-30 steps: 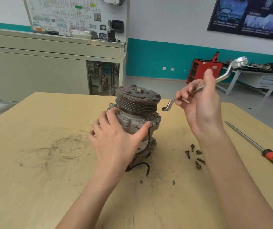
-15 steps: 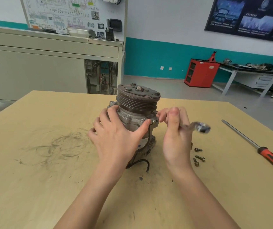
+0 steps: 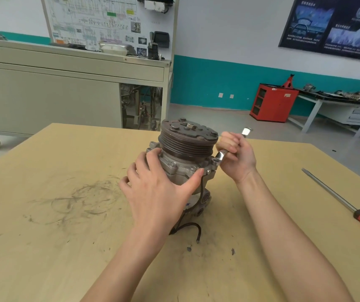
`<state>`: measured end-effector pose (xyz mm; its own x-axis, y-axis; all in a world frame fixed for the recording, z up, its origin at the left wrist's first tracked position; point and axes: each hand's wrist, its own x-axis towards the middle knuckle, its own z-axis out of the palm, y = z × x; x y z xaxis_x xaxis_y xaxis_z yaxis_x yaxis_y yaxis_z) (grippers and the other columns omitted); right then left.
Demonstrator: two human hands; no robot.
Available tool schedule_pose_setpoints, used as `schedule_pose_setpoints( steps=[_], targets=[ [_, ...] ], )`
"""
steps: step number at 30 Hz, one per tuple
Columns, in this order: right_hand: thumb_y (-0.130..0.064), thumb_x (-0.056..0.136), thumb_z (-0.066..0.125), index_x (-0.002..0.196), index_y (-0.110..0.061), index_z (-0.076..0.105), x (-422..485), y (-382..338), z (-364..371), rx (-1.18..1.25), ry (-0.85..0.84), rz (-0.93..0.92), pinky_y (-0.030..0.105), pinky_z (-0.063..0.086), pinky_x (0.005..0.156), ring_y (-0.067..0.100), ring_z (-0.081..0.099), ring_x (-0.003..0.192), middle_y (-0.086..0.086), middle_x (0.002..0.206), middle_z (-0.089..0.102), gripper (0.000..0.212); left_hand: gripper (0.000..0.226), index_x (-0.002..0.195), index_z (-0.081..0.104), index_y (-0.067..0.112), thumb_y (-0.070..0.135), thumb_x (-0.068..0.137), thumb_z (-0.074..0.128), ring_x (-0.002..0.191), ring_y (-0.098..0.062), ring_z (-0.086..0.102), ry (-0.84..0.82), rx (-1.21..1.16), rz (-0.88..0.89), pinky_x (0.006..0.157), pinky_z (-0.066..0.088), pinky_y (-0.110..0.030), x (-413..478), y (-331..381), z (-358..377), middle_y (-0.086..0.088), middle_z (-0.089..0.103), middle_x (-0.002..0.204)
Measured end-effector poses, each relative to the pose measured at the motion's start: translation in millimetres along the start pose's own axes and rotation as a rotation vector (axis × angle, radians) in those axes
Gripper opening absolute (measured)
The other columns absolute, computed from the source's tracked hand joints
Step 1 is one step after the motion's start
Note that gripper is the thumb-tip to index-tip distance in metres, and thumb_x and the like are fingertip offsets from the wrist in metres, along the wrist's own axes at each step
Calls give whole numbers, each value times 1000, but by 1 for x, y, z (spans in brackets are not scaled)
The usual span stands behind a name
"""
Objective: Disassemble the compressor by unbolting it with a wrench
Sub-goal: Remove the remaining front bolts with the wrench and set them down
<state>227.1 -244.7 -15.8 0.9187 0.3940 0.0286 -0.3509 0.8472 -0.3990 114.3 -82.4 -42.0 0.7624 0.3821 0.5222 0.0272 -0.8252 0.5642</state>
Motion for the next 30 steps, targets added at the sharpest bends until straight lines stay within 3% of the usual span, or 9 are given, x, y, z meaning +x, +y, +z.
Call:
schedule_pose_setpoints(
  steps=[4, 8, 12, 16, 19, 23, 27, 30],
  targets=[
    [-2, 89, 49, 62, -5, 51, 19, -7, 9, -210, -93, 182, 19, 37, 30, 19, 55, 41, 8, 46, 46, 28, 101, 129, 46, 17, 87, 61, 25, 121, -32, 49, 4, 0, -2, 95, 33, -47, -1, 1, 0, -7, 55, 130],
    [-18, 92, 38, 54, -12, 50, 16, -12, 19, -363, -86, 114, 14, 33, 28, 5, 48, 35, -2, 40, 40, 41, 100, 129, 46, 18, 88, 61, 25, 122, -31, 48, -2, -11, 1, 95, 33, -48, -1, 0, 0, -6, 54, 131],
    [-24, 101, 33, 46, -12, 48, -17, -31, 51, -345, 101, -179, 13, 28, 29, 7, 43, 34, -5, 40, 34, 58, 101, 131, 44, 19, 89, 61, 25, 123, -31, 47, -8, -11, 4, 96, 33, -49, -1, -1, 1, -6, 54, 132],
    [-49, 98, 38, 54, -10, 62, -66, -14, 64, -686, 232, -596, 24, 54, 58, 19, 66, 59, 8, 54, 59, 63, 100, 131, 44, 19, 89, 61, 25, 123, -31, 47, -7, -10, 5, 96, 33, -48, -1, -1, 2, -6, 53, 133],
    [-47, 98, 34, 48, -15, 64, -84, 23, 61, -905, 229, -803, 30, 58, 67, 25, 71, 68, 8, 56, 65, 67, 100, 131, 44, 19, 89, 61, 27, 123, -33, 47, -6, -18, 5, 96, 31, -49, -1, -1, 1, -7, 53, 133],
    [-54, 88, 35, 46, -18, 56, -86, 50, 55, -1117, 208, -964, 31, 57, 74, 19, 70, 68, -2, 53, 64, 58, 100, 132, 42, 20, 89, 62, 28, 126, -32, 44, -19, -15, 6, 96, 30, -48, 0, -1, 0, -7, 51, 136],
    [-50, 95, 38, 52, -17, 52, -85, 64, 40, -1301, 195, -1070, 12, 47, 70, 6, 68, 69, -6, 55, 62, 56, 101, 132, 43, 19, 88, 61, 23, 124, -32, 46, -4, -19, 8, 95, 31, -48, -1, 0, 0, -8, 52, 134],
    [-45, 94, 38, 55, -24, 51, -87, 84, 28, -1246, 169, -1159, 20, 52, 73, 7, 66, 71, -2, 58, 59, 46, 100, 131, 45, 17, 87, 61, 25, 123, -33, 47, 2, -21, 8, 94, 32, -48, -1, 0, 1, -9, 54, 133]
  ],
)
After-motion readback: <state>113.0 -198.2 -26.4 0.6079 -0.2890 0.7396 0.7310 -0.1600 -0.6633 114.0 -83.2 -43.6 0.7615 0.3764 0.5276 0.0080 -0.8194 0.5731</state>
